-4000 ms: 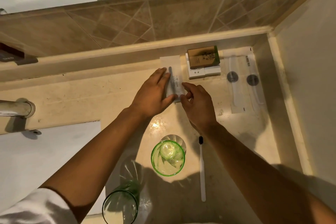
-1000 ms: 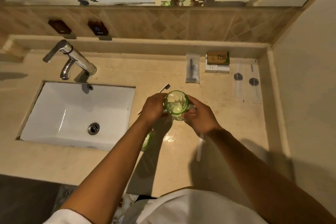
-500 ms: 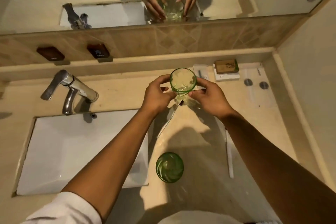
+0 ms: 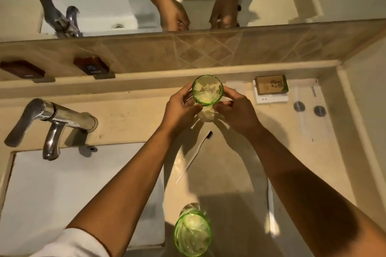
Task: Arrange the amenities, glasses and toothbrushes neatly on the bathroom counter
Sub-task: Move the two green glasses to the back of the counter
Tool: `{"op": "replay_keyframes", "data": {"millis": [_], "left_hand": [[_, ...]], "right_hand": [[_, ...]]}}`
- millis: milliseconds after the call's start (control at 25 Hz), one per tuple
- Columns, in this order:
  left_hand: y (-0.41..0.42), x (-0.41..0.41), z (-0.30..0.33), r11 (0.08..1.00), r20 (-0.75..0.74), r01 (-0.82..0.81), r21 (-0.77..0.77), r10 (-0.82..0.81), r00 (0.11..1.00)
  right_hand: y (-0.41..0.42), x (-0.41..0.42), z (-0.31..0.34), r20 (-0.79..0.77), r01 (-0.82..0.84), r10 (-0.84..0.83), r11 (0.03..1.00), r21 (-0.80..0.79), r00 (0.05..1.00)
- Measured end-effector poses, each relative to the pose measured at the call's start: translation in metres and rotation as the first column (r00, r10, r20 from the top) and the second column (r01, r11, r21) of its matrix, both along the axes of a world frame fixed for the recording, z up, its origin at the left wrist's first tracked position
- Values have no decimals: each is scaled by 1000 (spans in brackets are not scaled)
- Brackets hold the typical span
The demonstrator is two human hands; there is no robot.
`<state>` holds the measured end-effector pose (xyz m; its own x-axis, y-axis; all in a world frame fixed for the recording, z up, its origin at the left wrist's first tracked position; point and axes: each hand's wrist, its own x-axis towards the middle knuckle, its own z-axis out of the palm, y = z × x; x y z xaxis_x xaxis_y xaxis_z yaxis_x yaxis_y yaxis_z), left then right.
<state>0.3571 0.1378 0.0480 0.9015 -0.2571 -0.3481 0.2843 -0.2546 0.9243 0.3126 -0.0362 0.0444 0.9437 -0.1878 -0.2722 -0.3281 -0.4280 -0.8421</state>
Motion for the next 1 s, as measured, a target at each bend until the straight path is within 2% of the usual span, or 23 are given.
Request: {"op": "replay_keyframes", "data": {"millis": [520, 1000], "left_hand": [[-10, 17, -18, 1000, 0, -15, -8, 15, 1000], [-16, 20, -28, 998, -36, -29, -50, 28, 999]], "right_hand": [[-6, 15, -12, -72, 101, -96, 993, 64, 993], [-7, 17, -18, -60, 107, -101, 989, 106, 993]]}}
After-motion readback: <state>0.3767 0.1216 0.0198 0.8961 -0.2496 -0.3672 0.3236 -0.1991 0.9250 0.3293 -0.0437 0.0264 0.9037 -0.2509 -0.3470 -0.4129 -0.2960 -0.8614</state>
